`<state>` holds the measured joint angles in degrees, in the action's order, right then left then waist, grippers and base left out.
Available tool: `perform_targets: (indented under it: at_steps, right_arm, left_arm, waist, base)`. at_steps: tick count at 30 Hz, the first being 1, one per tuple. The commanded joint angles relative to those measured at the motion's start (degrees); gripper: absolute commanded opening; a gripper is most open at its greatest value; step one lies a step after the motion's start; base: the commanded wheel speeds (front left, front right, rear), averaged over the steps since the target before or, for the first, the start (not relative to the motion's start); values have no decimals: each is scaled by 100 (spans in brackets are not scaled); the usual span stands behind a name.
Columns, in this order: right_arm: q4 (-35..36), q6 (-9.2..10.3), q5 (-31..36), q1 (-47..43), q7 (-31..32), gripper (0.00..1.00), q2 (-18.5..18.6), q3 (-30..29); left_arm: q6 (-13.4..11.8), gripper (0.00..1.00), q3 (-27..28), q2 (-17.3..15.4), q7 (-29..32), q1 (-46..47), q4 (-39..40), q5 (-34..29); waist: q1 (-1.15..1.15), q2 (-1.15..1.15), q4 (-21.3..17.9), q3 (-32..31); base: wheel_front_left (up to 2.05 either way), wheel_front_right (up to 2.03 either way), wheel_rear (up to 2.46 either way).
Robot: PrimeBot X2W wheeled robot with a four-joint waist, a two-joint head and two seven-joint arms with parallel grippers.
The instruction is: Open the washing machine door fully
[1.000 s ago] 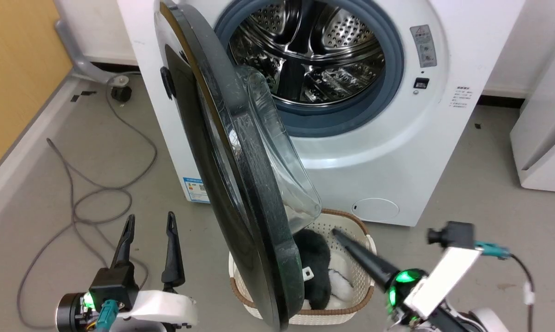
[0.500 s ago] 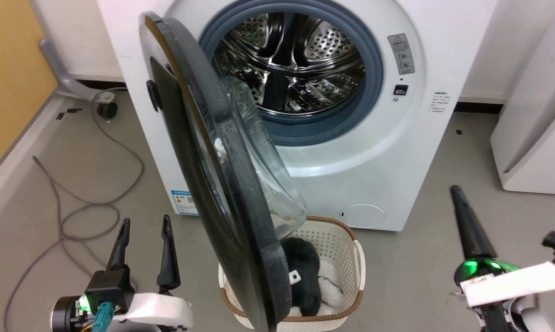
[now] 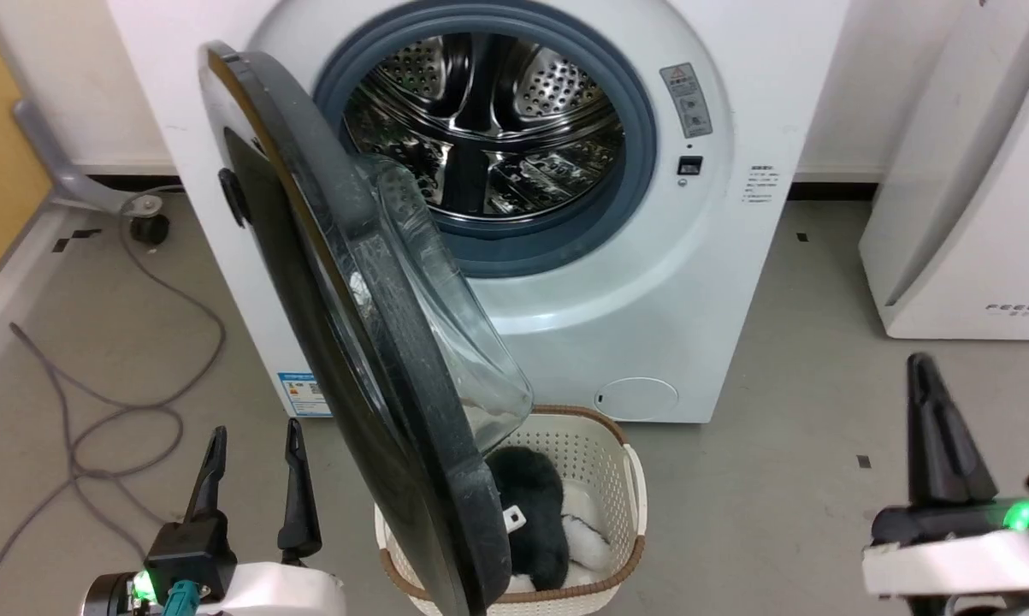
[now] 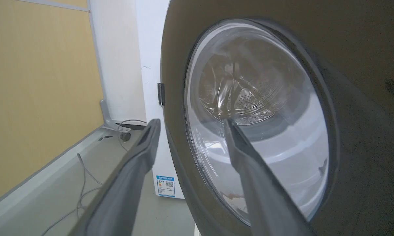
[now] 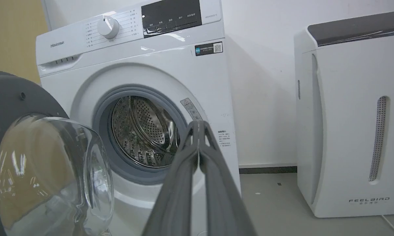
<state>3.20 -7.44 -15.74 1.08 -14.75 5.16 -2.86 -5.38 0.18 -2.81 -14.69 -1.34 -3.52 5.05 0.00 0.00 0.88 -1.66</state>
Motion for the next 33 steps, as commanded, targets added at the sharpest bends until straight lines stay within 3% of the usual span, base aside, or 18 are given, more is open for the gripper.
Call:
perform_targets:
  at_steps: [1, 6, 8, 10, 17, 25, 26, 27, 28, 33]
  right_arm:
    - [15, -5, 145, -117, -24, 0, -30, 4]
    - [-173, -5, 888, -323, -24, 0, -131, 79]
    - [-335, -5, 846, -393, -24, 0, -173, 74]
    - [-492, -5, 880, -449, -24, 100, -196, 85]
    - [-838, -5, 1326, -507, -24, 100, -223, 25]
    - [-820, -5, 1231, -494, -25, 100, -227, -94]
    - [-807, -5, 1229, -498, -25, 100, -227, -106]
    - [-795, -5, 1227, -502, -25, 100, -227, -112]
    - [-783, -5, 1231, -505, -25, 100, -227, -114]
    - [-708, -5, 1217, -515, -25, 100, -227, -141]
  left_arm:
    - [-12, 100, 6, -7, -30, -55, 20, -43]
    - [-19, 100, -5, -7, -30, -21, 10, -33]
    - [-23, 100, -7, -7, -30, -15, 11, -28]
    - [-20, 100, -10, -7, -30, -10, 11, -22]
    - [-35, 100, -18, -7, -30, -15, -12, -6]
    - [-94, 100, -7, -7, -30, 10, -28, -30]
    - [-90, 46, -3, -7, -30, 13, -27, -35]
    - [-96, 17, 14, -7, -30, 22, -5, -47]
    - [-92, 0, 27, -7, -30, 27, 8, -52]
    - [-73, 0, 136, -7, -30, 79, 185, -133]
  waist:
    - [0, 0, -21, 7]
    - [0, 0, -79, 18]
    - [0, 0, -90, 21]
    - [0, 0, -92, 25]
    - [0, 0, -68, 31]
    - [0, 0, -20, 44]
    - [0, 0, -16, 44]
    - [0, 0, -12, 44]
    - [0, 0, -9, 43]
    - [0, 0, 10, 34]
  base:
    - [0, 0, 0]
    - [0, 0, 0]
    - [0, 0, 0]
    - [0, 0, 0]
    - [0, 0, 0]
    - [0, 0, 0]
    - [0, 0, 0]
    - [0, 0, 0]
    - [0, 0, 0]
    - [0, 0, 0]
